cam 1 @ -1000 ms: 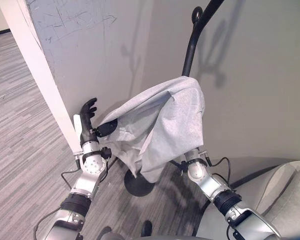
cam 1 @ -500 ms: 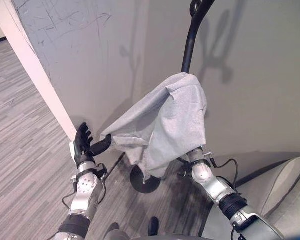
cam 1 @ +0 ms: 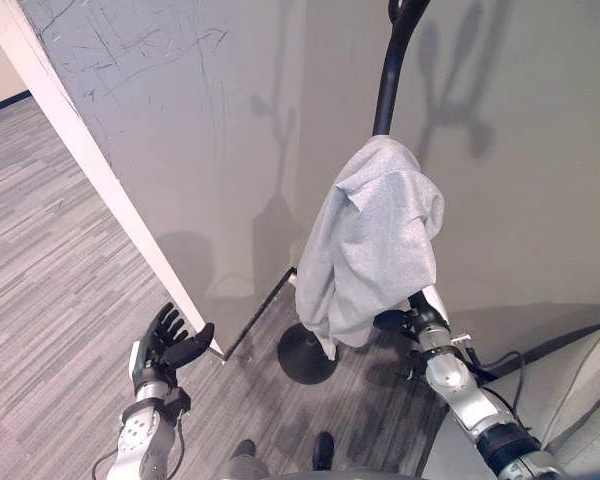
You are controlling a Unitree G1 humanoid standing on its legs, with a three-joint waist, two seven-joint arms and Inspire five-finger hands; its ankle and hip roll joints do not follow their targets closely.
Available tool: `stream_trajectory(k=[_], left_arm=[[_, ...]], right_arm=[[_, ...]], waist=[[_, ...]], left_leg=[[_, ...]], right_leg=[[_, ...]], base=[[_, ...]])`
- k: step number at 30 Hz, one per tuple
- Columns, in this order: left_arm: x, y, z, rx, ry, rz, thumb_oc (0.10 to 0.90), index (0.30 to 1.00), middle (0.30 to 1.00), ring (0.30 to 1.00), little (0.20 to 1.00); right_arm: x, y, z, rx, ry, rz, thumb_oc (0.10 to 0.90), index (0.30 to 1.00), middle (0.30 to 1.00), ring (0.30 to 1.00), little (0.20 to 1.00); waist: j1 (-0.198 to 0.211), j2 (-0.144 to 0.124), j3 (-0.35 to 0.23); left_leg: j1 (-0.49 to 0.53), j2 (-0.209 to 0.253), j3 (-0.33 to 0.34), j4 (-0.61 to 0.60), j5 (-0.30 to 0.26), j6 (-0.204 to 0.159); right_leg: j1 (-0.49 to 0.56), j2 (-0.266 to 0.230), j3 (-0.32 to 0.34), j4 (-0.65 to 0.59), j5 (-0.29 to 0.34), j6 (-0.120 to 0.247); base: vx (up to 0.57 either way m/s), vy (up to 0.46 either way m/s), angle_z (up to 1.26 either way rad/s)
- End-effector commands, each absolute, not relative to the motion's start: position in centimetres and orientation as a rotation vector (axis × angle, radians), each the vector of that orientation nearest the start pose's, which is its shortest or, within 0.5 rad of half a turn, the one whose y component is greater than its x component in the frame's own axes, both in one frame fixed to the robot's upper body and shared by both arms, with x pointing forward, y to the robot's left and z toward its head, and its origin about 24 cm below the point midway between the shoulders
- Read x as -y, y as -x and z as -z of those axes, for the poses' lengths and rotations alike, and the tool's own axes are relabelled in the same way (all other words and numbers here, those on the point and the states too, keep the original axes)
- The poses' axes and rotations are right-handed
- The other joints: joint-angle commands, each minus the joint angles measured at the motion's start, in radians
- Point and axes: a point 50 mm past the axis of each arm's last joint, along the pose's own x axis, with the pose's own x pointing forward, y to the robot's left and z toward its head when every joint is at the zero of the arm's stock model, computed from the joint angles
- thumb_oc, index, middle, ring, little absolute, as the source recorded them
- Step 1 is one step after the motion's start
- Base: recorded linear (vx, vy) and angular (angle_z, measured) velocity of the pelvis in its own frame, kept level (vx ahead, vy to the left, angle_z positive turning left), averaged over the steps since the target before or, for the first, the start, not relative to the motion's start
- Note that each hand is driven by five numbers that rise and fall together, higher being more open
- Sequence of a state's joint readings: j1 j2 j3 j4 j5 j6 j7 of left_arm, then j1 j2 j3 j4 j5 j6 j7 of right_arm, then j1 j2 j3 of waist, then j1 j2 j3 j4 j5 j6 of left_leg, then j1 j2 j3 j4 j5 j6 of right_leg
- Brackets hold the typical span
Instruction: Hang the clothes on the sofa on the clothes rack.
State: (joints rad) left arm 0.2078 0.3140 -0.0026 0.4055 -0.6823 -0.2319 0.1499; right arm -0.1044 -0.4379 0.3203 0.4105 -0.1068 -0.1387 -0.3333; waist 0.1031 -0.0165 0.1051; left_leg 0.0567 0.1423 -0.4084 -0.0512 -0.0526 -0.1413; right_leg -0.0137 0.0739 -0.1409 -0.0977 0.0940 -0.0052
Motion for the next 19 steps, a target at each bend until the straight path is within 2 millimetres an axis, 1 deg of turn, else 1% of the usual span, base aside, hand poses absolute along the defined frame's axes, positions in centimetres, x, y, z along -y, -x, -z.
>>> stream_trajectory(k=[1, 3, 4, 6, 8, 9, 10, 11, 12, 13, 14, 15, 17, 19], left_arm=[[-28.2, -17.3, 6.4, -0.286, 0.430, -0.603, 0.800, 0.900, 0.900, 0.900, 0.900], [-28.2, -15.7, 8.6, -0.367, 0.516, -0.693, 0.800, 0.900, 0.900, 0.900, 0.900], [-28.1, -14.6, 9.9, -0.430, 0.541, -0.732, 0.800, 0.900, 0.900, 0.900, 0.900], [-27.6, -12.0, 12.4, -0.589, 0.555, -0.816, 0.800, 0.900, 0.900, 0.900, 0.900], [-27.2, -9.7, 13.8, -0.692, 0.577, -0.887, 0.800, 0.900, 0.900, 0.900, 0.900], [-27.3, -9.7, 13.8, -0.691, 0.577, -0.887, 0.800, 0.900, 0.900, 0.900, 0.900], [-27.1, -8.7, 14.4, -0.737, 0.580, -0.910, 0.800, 0.900, 0.900, 0.900, 0.900], [-26.6, -6.7, 15.3, -0.833, 0.569, -0.950, 0.800, 0.900, 0.900, 0.900, 0.900], [-26.6, -6.7, 15.3, -0.833, 0.569, -0.950, 0.800, 0.900, 0.900, 0.900, 0.900], [-26.3, -6.0, 15.6, -0.868, 0.567, -0.955, 0.800, 0.900, 0.900, 0.900, 0.900], [-25.7, -4.4, 16.2, -0.983, 0.528, -0.941, 0.800, 0.900, 0.900, 0.900, 0.900], [-25.4, -4.0, 16.4, -1.027, 0.503, -0.917, 0.800, 0.900, 0.900, 0.900, 0.900], [-24.9, -3.4, 16.7, -1.106, 0.445, -0.857, 0.800, 0.900, 0.900, 0.900, 0.900], [-24.6, -3.7, 16.7, -1.141, 0.387, -0.798, 0.800, 0.900, 0.900, 0.900, 0.900]], right_arm=[[21.3, -25.5, -2.5, 0.062, 0.287, 0.191, 0.800, 0.900, 0.900, 0.900, 0.900], [21.8, -24.2, -1.1, 0.021, 0.027, 0.270, 0.800, 0.900, 0.900, 0.900, 0.900], [22.1, -23.5, -0.3, 0.002, -0.100, 0.318, 0.800, 0.900, 0.900, 0.900, 0.900], [22.4, -21.9, 2.2, -0.065, -0.379, 0.464, 0.800, 0.900, 0.900, 0.900, 0.900], [22.5, -20.3, 4.0, -0.143, -0.448, 0.520, 0.800, 0.900, 0.900, 0.900, 0.900], [22.5, -20.3, 4.0, -0.144, -0.449, 0.519, 0.800, 0.900, 0.900, 0.900, 0.900], [22.6, -19.5, 5.0, -0.193, -0.423, 0.536, 0.800, 0.900, 0.900, 0.900, 0.900], [22.3, -18.0, 7.2, -0.310, -0.417, 0.565, 0.800, 0.900, 0.900, 0.900, 0.900], [22.3, -18.0, 7.2, -0.310, -0.418, 0.564, 0.800, 0.900, 0.900, 0.900, 0.900], [22.2, -17.5, 8.0, -0.357, -0.432, 0.575, 0.800, 0.900, 0.900, 0.900, 0.900], [21.5, -15.8, 10.9, -0.509, -0.518, 0.634, 0.800, 0.900, 0.900, 0.900, 0.900], [20.9, -15.1, 12.1, -0.583, -0.560, 0.649, 0.800, 0.900, 0.900, 0.900, 0.900], [19.7, -13.1, 14.5, -0.755, -0.625, 0.695, 0.800, 0.900, 0.900, 0.900, 0.900], [18.6, -11.6, 15.9, -0.889, -0.673, 0.733, 0.800, 0.900, 0.900, 0.900, 0.900]], waist=[[-0.008, -0.030, -0.072], [-0.017, -0.032, -0.070], [-0.022, -0.032, -0.070], [-0.036, -0.031, -0.074], [-0.048, -0.030, -0.080], [-0.048, -0.030, -0.081], [-0.051, -0.030, -0.083], [-0.055, -0.031, -0.088], [-0.055, -0.031, -0.088], [-0.056, -0.032, -0.089], [-0.054, -0.036, -0.092], [-0.051, -0.037, -0.093], [-0.040, -0.040, -0.094], [-0.022, -0.044, -0.089]], left_leg=[[0.022, 0.027, 0.027, -0.036, 0.033, 0.027], [0.027, 0.025, 0.034, -0.036, 0.031, 0.027], [0.030, 0.026, 0.039, -0.036, 0.029, 0.027], [0.035, 0.027, 0.048, -0.036, 0.024, 0.026], [0.038, 0.028, 0.056, -0.036, 0.019, 0.025], [0.038, 0.028, 0.056, -0.036, 0.019, 0.025], [0.039, 0.028, 0.057, -0.036, 0.018, 0.025], [0.040, 0.029, 0.061, -0.036, 0.018, 0.023], [0.040, 0.029, 0.061, -0.036, 0.018, 0.023], [0.040, 0.030, 0.062, -0.036, 0.018, 0.022], [0.039, 0.030, 0.066, -0.036, 0.019, 0.021], [0.039, 0.030, 0.068, -0.036, 0.020, 0.021], [0.039, 0.028, 0.069, -0.036, 0.021, 0.020], [0.036, 0.026, 0.064, -0.036, 0.024, 0.019]], right_leg=[[0.043, -0.046, 0.032, 0.010, -0.075, 0.067], [0.044, -0.047, 0.037, 0.010, -0.073, 0.067], [0.044, -0.046, 0.041, 0.010, -0.073, 0.068], [0.044, -0.047, 0.045, 0.010, -0.070, 0.068], [0.042, -0.049, 0.050, 0.010, -0.069, 0.069], [0.041, -0.048, 0.051, 0.010, -0.069, 0.069], [0.041, -0.048, 0.051, 0.010, -0.069, 0.069], [0.041, -0.051, 0.051, 0.010, -0.069, 0.070], [0.041, -0.051, 0.051, 0.010, -0.069, 0.070], [0.040, -0.051, 0.051, 0.010, -0.069, 0.070], [0.039, -0.052, 0.053, 0.010, -0.068, 0.070], [0.039, -0.053, 0.053, 0.010, -0.067, 0.070], [0.039, -0.055, 0.049, 0.010, -0.065, 0.070], [0.042, -0.057, 0.041, 0.010, -0.066, 0.070]], base=[[0.00, 0.019, -0.05], [0.00, 0.029, -0.05], [0.00, 0.029, -0.08], [0.01, 0.033, -0.12], [0.01, 0.031, -0.09], [0.01, 0.021, -0.09], [0.01, 0.022, -0.07], [0.00, 0.000, 0.00], [0.00, 0.000, 0.00], [0.00, 0.000, 0.00], [0.00, 0.000, 0.00], [-0.01, 0.019, -0.04], [-0.01, 0.008, -0.03], [0.00, 0.000, 0.00]])
